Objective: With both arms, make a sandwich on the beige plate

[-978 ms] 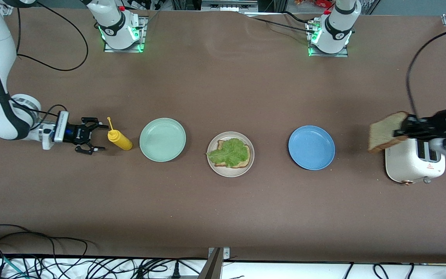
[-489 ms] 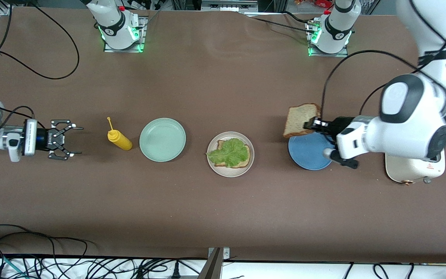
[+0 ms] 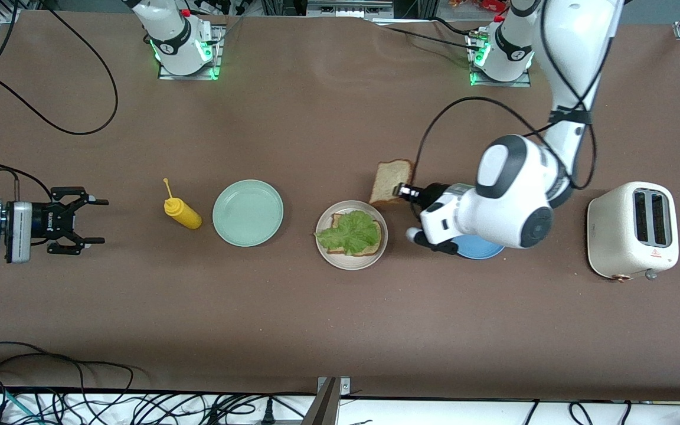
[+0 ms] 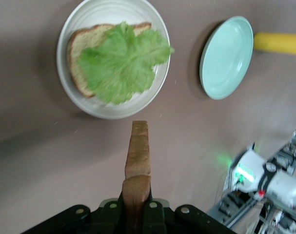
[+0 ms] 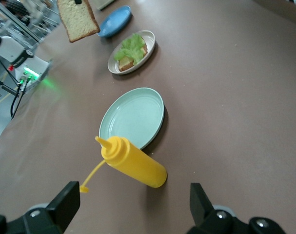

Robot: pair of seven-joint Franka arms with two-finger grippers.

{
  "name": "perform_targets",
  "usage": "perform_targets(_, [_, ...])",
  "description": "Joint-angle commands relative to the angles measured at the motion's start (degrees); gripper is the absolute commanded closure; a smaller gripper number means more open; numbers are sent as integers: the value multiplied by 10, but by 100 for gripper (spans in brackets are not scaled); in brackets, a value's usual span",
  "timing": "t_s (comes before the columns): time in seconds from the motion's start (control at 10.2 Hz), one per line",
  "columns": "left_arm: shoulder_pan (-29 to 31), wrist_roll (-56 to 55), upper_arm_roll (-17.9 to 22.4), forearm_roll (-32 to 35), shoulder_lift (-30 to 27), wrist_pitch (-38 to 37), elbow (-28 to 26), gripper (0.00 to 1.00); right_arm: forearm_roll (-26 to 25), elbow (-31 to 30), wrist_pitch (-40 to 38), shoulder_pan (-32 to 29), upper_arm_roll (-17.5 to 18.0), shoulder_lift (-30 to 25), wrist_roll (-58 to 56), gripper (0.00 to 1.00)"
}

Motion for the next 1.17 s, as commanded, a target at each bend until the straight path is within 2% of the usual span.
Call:
perform_targets(0.0, [-22,-45,7,-35,25,57,20,100,-70,3,-9,26,-1,-53,123,0])
perform_targets(0.1, [-32,-52,7,-47,33,79,20,100,-113,3,-9,47,-2,-75,169,0])
perform_targets(0.29, [-41,-71,7,-101,52,121,20,100,-163,3,-9,69,-2,-102,213,0])
perform_targets(0.49, [-52,-80,7,-113,59,163,20,100,-238,1,-9,100,-4,-136,268,0])
perform_targets(0.68, [-54,-85,7,-141,76,195,28,100,-266,-14,-7,129,-7,-168,364,0])
perform_targets(0.88, [-53,-84,8,-167,84,199,29,100,-344,-53,-1,163,-7,-210,500,0])
perform_targets(1.08, [-53,-80,8,-166,95,200,29,100,-359,-106,29,172,-6,-245,613,0])
